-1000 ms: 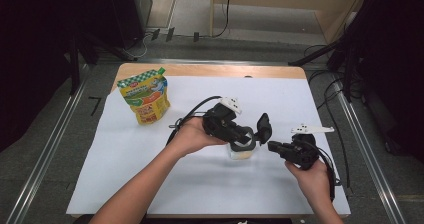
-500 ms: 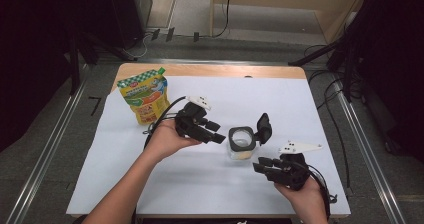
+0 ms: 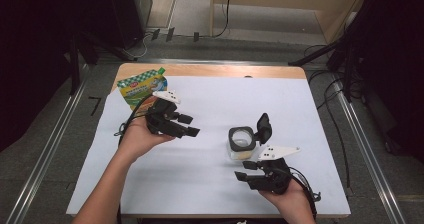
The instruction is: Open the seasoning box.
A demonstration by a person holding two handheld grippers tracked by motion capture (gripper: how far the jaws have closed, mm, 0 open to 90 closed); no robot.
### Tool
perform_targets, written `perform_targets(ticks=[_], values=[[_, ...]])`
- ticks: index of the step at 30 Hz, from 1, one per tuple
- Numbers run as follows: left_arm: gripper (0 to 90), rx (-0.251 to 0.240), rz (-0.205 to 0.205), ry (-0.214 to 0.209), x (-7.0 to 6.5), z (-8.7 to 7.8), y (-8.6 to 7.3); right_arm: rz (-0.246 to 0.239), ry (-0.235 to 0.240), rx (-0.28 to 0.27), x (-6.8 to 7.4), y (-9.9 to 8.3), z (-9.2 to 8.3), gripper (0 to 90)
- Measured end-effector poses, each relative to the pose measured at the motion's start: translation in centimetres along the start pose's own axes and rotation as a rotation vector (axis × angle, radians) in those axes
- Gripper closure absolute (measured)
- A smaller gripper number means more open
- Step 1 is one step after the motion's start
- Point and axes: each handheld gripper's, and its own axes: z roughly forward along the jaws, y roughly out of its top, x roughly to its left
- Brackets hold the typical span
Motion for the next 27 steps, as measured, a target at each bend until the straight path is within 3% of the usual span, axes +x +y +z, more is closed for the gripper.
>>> perform_targets(ticks=[4, 12, 16, 27], values=[[42.0, 0.005, -0.022, 0.042, 0.8, -1.4, -0.8, -0.023, 0.007, 0.012, 0.4, 0.2, 0.7, 52.9], [42.8, -0.045, -0.077, 0.113, 2.2, -4.9, -2.5, -0.048, 0.022, 0.028, 0.7, 0.7, 1.6, 51.4], [43.5, -0.062, -0.078, 0.149, 2.6, -6.3, -3.1, -0.060, 0.027, 0.036, 0.8, 0.8, 2.0, 51.4], [43.7, -0.083, -0.132, 0.212, 4.5, -8.5, -4.9, -0.061, 0.029, 0.044, 0.6, 0.8, 2.4, 50.9]])
